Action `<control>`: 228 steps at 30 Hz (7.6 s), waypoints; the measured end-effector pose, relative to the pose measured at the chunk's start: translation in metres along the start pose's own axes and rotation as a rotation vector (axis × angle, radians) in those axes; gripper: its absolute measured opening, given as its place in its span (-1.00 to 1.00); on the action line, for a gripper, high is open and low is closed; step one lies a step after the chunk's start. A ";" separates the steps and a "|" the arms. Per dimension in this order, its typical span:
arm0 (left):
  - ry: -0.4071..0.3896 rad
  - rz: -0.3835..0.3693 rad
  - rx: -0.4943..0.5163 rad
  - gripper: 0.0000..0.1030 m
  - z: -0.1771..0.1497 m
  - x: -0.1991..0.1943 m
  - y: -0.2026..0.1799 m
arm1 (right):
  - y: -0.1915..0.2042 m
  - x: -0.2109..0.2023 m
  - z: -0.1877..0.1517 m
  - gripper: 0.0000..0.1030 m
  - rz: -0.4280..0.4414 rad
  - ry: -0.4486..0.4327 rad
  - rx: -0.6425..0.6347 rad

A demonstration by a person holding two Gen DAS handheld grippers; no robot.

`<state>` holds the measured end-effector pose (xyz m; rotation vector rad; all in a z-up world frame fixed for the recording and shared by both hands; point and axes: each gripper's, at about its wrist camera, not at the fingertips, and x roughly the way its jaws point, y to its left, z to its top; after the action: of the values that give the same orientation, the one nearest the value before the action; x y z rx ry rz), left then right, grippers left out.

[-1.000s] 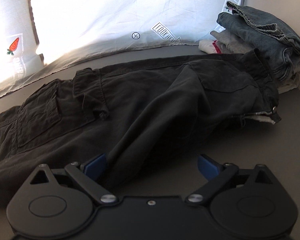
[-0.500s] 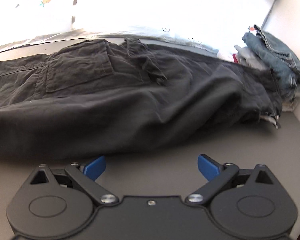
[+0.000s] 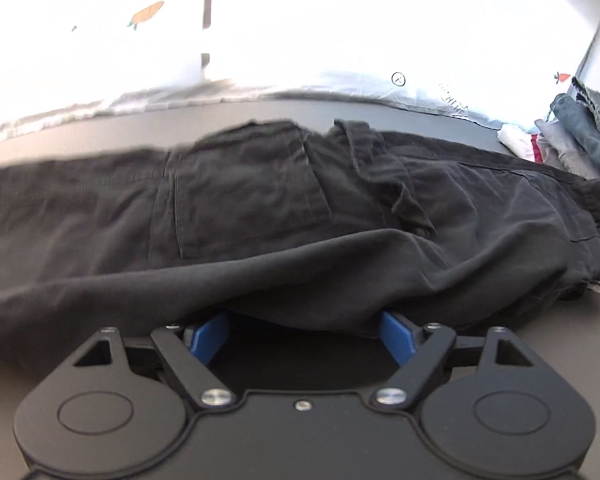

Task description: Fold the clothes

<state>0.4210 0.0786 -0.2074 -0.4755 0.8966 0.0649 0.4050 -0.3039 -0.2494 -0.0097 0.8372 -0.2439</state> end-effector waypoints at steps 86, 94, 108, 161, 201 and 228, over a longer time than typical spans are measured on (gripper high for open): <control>-0.008 0.052 0.020 0.43 -0.022 -0.008 0.027 | -0.128 0.008 -0.092 0.99 -0.618 -0.056 0.090; -0.007 0.123 0.048 0.35 -0.009 0.003 0.036 | -0.113 0.010 -0.102 1.00 -0.686 -0.114 0.046; -0.311 0.199 0.258 -0.85 0.038 -0.057 -0.020 | -0.091 0.020 -0.102 1.00 -0.801 -0.113 -0.092; 0.086 0.074 0.493 0.87 -0.123 0.044 -0.216 | -0.224 -0.023 -0.070 0.97 0.053 -0.019 0.319; 0.173 0.211 0.412 1.00 -0.122 0.119 -0.222 | -0.441 0.022 -0.075 -0.65 0.513 -0.354 1.325; 0.105 0.178 0.442 1.00 -0.134 0.111 -0.219 | -0.170 0.020 0.000 -0.31 0.891 0.232 1.032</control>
<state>0.4468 -0.1896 -0.2825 0.0135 1.0211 0.0035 0.3818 -0.4739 -0.2467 1.3489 0.7892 0.1951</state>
